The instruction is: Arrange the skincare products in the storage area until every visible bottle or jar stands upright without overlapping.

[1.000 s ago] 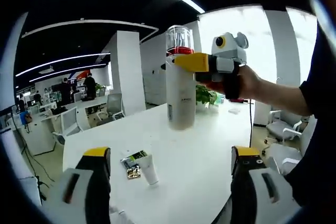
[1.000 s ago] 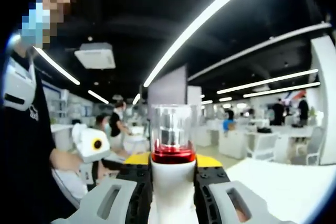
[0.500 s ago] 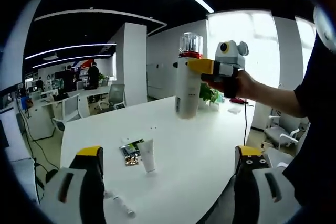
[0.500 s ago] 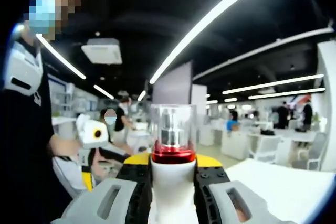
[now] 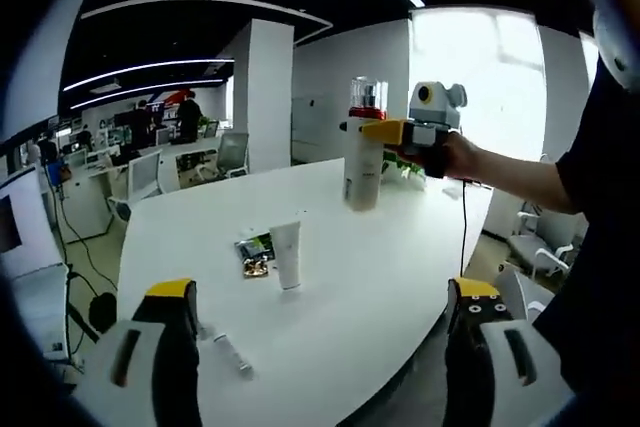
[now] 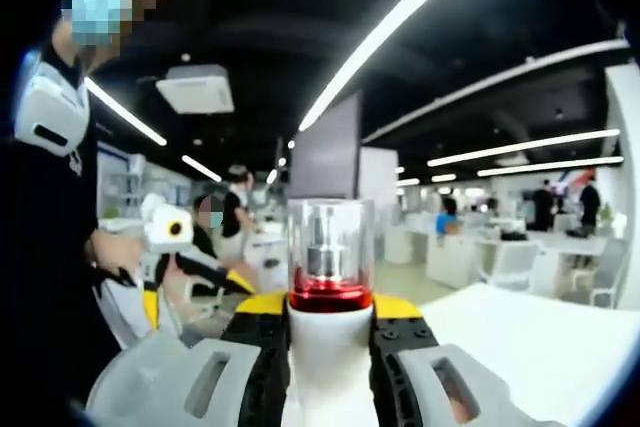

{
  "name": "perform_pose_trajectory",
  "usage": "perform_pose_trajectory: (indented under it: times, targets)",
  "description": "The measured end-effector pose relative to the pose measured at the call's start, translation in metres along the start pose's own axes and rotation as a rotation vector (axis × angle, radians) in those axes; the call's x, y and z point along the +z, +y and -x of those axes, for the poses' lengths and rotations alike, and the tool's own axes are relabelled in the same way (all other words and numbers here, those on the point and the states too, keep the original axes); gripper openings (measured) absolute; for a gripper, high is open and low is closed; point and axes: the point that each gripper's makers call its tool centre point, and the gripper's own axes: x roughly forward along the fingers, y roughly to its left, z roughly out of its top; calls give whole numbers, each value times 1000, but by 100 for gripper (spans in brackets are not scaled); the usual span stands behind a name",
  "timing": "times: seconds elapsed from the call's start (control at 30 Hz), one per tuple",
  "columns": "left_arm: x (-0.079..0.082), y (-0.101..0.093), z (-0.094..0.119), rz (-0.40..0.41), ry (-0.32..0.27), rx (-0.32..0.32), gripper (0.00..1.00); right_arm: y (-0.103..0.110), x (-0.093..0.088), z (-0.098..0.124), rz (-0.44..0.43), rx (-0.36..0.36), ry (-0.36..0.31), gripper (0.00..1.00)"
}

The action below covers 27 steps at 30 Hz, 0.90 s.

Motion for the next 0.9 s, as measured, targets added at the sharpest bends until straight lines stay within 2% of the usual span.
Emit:
perform_pose_trajectory:
  times: [0.23,0.43,0.63,0.9]
  targets:
    - [-19,11,-4,10,8,32,99,-15,-26,4,1,6,-36,22]
    - [-38,13,-8,20,21,49,99,-26,-52,3,4,14,-18,22]
    - [-62,14,-18,17,55,62,98,-35,-75,2,0,36,-28,22]
    - [-75,11,-20,3,66,70,98,-55,-112,-1,4,42,-12,22]
